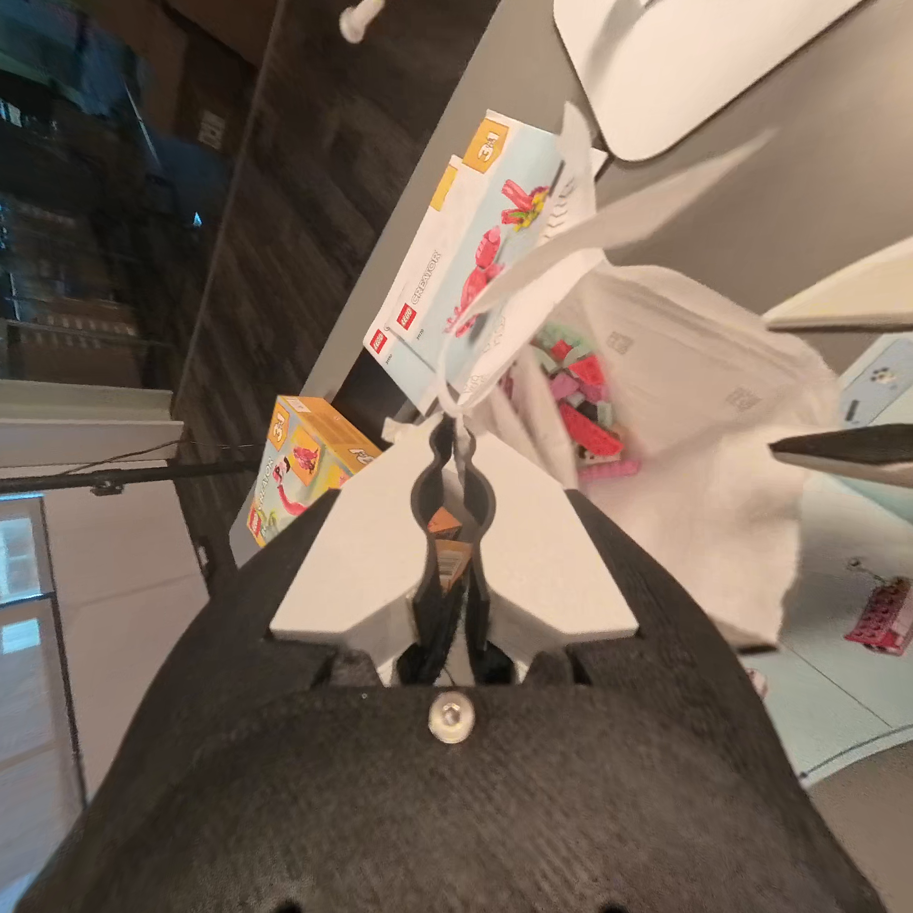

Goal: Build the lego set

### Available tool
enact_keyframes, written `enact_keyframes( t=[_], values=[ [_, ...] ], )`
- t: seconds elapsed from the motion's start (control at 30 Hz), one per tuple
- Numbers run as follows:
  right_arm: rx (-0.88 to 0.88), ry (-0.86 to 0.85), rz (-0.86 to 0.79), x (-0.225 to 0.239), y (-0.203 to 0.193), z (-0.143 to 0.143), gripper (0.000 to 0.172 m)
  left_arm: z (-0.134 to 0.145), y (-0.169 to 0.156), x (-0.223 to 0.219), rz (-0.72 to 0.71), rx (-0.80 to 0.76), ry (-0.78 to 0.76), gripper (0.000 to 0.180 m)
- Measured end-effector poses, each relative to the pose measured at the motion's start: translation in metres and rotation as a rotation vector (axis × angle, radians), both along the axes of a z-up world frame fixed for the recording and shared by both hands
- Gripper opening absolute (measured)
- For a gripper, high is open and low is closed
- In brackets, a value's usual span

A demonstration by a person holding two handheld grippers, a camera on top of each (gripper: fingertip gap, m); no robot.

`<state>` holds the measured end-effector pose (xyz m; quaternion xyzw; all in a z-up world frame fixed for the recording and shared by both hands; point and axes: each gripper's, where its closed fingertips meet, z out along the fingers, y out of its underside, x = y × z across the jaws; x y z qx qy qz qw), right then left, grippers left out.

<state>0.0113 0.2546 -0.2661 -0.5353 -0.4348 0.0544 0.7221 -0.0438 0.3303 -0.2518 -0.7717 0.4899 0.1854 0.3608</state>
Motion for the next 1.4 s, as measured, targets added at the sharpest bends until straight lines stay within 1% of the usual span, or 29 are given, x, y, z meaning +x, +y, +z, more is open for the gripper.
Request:
enact_keyframes(
  t=[0.03,0.07,0.1,0.13,0.17,0.23,0.3,0.33,0.4,0.43,0.57,0.63,0.67,0.7,0.77,0.8,0.87,0.9,0.97,1.1,1.23,1.27,1.3,1.4],
  values=[
    [0.093,-0.125,0.02,-0.003,-0.006,-0.004,0.041,-0.001,-0.002,0.001,-0.01,0.0,0.016,0.0],
    [0.171,-0.258,0.059,-0.009,-0.013,-0.015,0.049,-0.002,-0.004,0.003,-0.023,-0.006,0.025,0.0],
    [0.222,-0.352,0.096,-0.013,-0.02,-0.026,0.05,-0.001,-0.005,0.004,-0.028,-0.005,0.031,0.0],
    [0.239,-0.373,0.115,-0.014,-0.023,-0.03,0.043,-0.002,-0.006,0.005,-0.034,-0.01,0.031,0.0],
    [0.225,-0.35,0.126,-0.016,-0.024,-0.029,0.04,-0.003,-0.009,0.007,-0.044,-0.023,0.026,0.0],
    [0.207,-0.306,0.105,-0.016,-0.023,-0.016,0.03,-0.008,-0.016,0.01,-0.071,-0.047,0.034,0.0],
    [0.148,-0.286,0.128,-0.02,-0.026,-0.007,0.005,-0.011,-0.022,0.013,-0.104,-0.047,0.066,0.0],
    [0.113,-0.319,0.112,-0.021,-0.023,-0.008,0.006,-0.013,-0.026,0.014,-0.122,-0.054,0.076,0.0],
    [0.099,-0.44,0.083,-0.026,-0.015,-0.017,0.012,-0.014,-0.031,0.017,-0.144,-0.058,0.089,0.0],
    [0.118,-0.513,0.063,-0.029,-0.01,-0.022,0.017,-0.014,-0.033,0.019,-0.151,-0.062,0.091,0.0],
    [0.184,-0.859,0.052,-0.045,0.008,-0.057,0.029,-0.013,-0.039,0.024,-0.168,-0.076,0.08,0.0],
    [0.229,-0.975,0.013,-0.049,0.02,-0.064,0.037,-0.013,-0.043,0.027,-0.183,-0.097,0.066,0.0],
    [0.249,-1.01,-0.002,-0.052,0.024,-0.066,0.038,-0.012,-0.044,0.028,-0.185,-0.1,0.062,0.0],
    [0.288,-1.026,-0.015,-0.055,0.028,-0.063,0.036,-0.011,-0.044,0.027,-0.182,-0.101,0.066,0.0],
    [0.304,-1.051,-0.006,-0.061,0.03,-0.066,0.027,-0.013,-0.047,0.028,-0.195,-0.123,0.053,0.0],
    [0.296,-1.059,-0.016,-0.062,0.033,-0.069,0.022,-0.015,-0.049,0.03,-0.202,-0.137,0.039,0.0],
    [0.347,-1.083,-0.061,-0.061,0.038,-0.069,0.012,-0.016,-0.047,0.026,-0.201,-0.122,0.051,0.0],
    [0.368,-1.073,-0.065,-0.061,0.036,-0.068,0.008,-0.016,-0.045,0.023,-0.197,-0.102,0.069,0.0],
    [0.404,-0.984,-0.072,-0.059,0.028,-0.061,0.0,-0.014,-0.039,0.015,-0.191,-0.05,0.116,0.0],
    [0.522,-0.78,-0.123,-0.041,0.006,-0.037,0.0,-0.02,-0.031,0.0,-0.177,-0.008,0.19,0.0],
    [0.473,-0.584,-0.131,-0.015,-0.013,-0.026,0.0,-0.027,-0.029,-0.003,-0.178,-0.022,0.138,0.0],
    [0.429,-0.534,-0.128,-0.009,-0.016,-0.026,0.0,-0.027,-0.029,-0.003,-0.177,-0.024,0.117,0.0],
    [0.348,-0.45,-0.108,-0.005,-0.018,-0.026,0.0,-0.026,-0.029,-0.003,-0.173,-0.023,0.102,0.0],
    [0.045,-0.084,0.016,0.009,-0.027,-0.014,0.0,-0.021,-0.024,-0.006,-0.144,-0.008,0.068,0.0]
  ],
)
